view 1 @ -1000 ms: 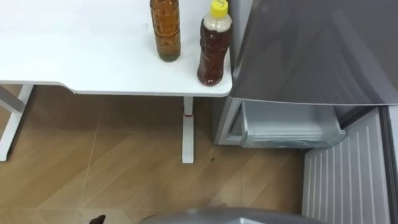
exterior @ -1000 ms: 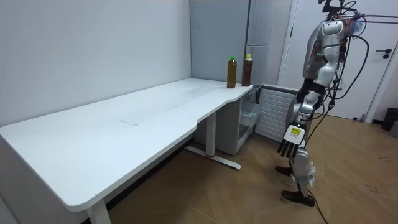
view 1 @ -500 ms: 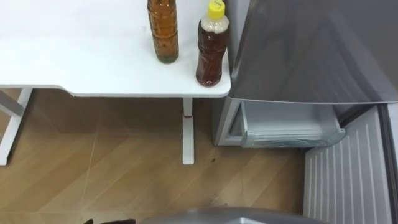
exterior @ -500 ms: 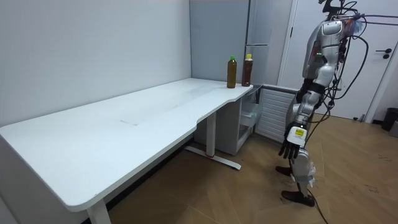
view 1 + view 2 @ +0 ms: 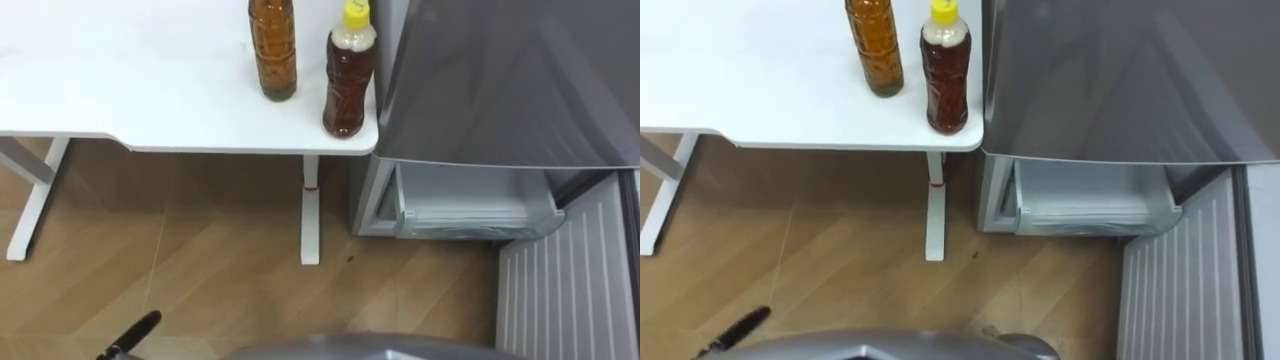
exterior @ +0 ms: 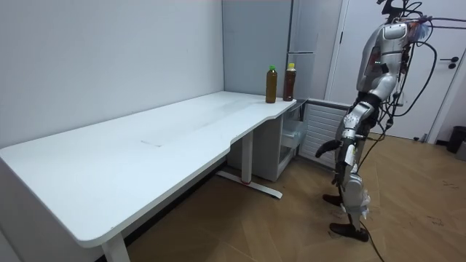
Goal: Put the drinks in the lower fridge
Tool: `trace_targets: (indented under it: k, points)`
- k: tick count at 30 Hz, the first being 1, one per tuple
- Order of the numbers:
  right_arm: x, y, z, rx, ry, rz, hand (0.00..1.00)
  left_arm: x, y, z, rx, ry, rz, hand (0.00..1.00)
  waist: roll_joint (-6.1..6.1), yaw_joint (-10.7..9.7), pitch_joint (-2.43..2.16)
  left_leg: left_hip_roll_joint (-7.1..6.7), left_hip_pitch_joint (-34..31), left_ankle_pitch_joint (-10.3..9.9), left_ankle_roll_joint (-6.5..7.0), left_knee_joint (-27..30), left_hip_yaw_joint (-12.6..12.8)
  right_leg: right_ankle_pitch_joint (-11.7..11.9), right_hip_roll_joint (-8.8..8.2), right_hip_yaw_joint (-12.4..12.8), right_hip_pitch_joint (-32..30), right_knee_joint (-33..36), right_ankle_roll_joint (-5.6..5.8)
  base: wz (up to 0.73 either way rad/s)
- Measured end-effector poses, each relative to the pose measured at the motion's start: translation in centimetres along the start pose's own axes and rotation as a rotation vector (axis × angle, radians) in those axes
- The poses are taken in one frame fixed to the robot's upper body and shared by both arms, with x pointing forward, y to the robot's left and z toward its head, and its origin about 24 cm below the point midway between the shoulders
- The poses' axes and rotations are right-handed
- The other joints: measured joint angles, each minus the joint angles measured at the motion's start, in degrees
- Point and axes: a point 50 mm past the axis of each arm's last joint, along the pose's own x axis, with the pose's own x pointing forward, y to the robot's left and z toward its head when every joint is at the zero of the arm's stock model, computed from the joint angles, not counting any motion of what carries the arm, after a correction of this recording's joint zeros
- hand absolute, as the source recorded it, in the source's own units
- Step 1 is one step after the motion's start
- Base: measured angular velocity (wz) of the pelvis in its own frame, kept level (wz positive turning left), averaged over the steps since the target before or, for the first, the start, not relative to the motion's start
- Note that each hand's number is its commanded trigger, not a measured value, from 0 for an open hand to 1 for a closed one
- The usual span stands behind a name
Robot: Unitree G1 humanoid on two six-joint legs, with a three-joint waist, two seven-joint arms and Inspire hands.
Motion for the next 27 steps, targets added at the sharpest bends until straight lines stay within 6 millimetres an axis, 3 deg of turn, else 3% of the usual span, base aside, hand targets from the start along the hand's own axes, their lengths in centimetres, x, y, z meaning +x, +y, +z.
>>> trace_targets:
  k: [8, 14, 22, 27]
  points:
    - [0.0, -0.1, 0.5, -0.015, -0.018, -0.019, 0.00, -2.4, -1.8, 5.1, -0.214, -0.226, 0.086, 0.00, 0.78, 0.6, -0.46, -0.17, 0.0, 0.2, 0.22, -0.9, 0.0, -0.1, -0.18, -0.3, -0.9, 0.9, -0.09, -0.01]
    - [0.0, -0.2, 0.8, -0.044, -0.049, -0.042, 0.00, -4.8, -2.6, 8.4, -0.332, -0.385, 0.105, 0.00, 0.76, 0.9, -0.50, -0.92, 0.4, 0.4, 0.54, -0.7, -0.1, -1.0, -0.96, 0.1, -1.6, 2.4, 0.27, -0.01]
    - [-0.1, 0.0, 0.9, -0.087, -0.065, -0.022, 0.00, -8.8, -3.9, 12.4, -0.298, -0.754, 0.044, 0.00, 0.33, 0.5, -0.42, -1.57, 0.2, 0.6, 0.86, -0.7, -1.5, -1.5, -1.65, -0.4, -1.8, 2.7, 0.66, 0.05]
    - [-0.1, 0.2, 0.7, -0.090, -0.053, 0.015, 0.00, -12.5, -4.6, 15.1, -0.263, -1.040, -0.051, 0.00, 0.31, 0.3, -0.43, -1.66, -0.1, 0.6, 0.90, -0.9, -1.8, -1.8, -1.72, -0.4, -1.7, 3.1, 0.68, 0.01]
